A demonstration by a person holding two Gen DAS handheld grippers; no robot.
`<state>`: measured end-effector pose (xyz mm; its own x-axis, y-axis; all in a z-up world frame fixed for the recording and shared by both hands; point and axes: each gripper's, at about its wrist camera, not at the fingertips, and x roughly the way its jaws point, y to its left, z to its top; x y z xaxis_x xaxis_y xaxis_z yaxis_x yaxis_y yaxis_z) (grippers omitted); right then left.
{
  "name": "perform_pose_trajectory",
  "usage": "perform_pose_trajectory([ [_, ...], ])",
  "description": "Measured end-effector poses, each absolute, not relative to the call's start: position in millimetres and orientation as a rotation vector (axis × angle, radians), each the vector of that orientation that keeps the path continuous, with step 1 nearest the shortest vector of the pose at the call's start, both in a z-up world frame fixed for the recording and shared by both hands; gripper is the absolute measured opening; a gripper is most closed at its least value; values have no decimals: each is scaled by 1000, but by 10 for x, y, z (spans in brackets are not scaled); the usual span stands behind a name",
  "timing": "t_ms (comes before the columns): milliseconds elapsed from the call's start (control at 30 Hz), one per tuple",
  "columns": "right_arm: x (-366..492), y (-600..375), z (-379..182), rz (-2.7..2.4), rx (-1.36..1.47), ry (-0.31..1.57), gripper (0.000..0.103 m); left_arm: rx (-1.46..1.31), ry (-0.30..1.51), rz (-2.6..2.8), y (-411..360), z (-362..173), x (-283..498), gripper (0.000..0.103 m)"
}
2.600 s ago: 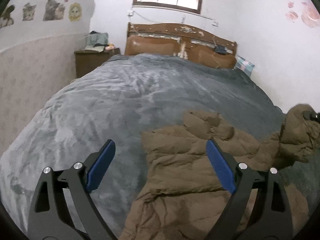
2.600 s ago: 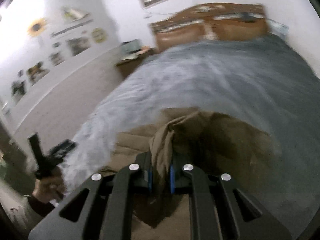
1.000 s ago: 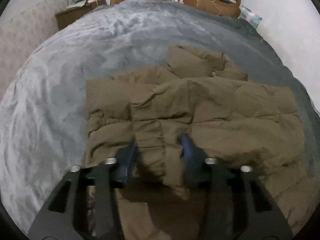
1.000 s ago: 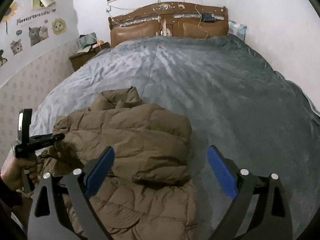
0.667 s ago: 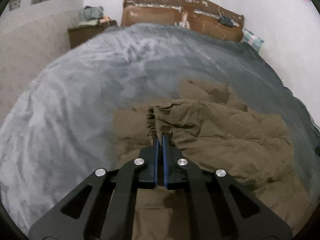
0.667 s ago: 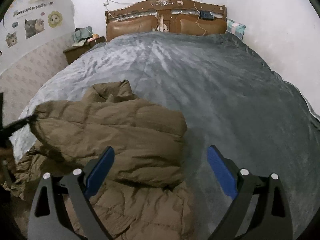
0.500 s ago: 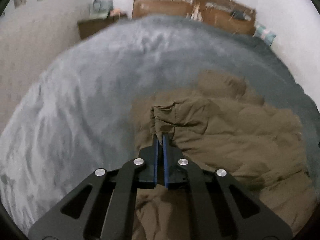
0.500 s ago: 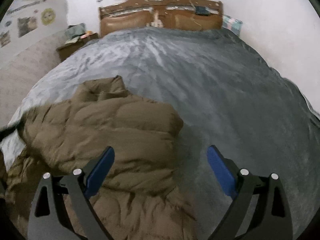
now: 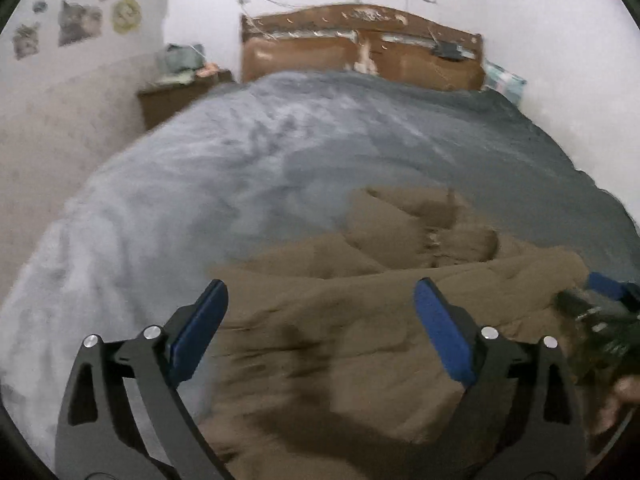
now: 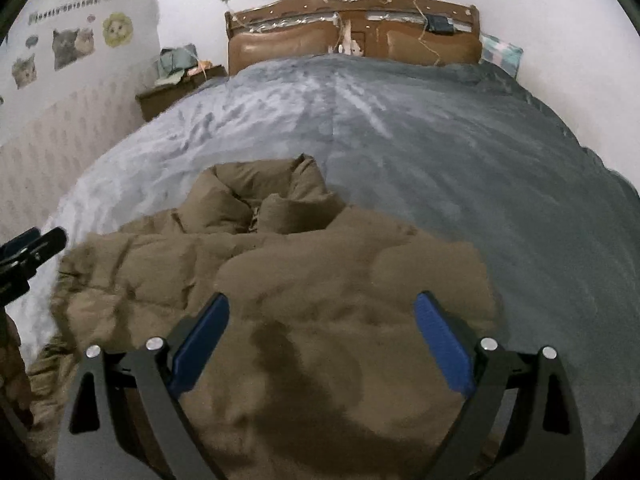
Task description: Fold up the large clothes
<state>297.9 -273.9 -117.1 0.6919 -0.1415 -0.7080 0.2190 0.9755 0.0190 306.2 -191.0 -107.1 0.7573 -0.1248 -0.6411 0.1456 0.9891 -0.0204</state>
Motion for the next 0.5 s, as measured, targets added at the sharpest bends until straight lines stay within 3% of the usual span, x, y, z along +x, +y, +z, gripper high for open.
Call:
perform_pose_trajectory([
  [200,3243,-2782,-1633,-277,51,846,101,118,771,-30,-1950,-1721,3397,100],
  [500,3299,-2807,-1909,-273,52,894,102,129,855,-45,-1959,-1990,3600,100],
])
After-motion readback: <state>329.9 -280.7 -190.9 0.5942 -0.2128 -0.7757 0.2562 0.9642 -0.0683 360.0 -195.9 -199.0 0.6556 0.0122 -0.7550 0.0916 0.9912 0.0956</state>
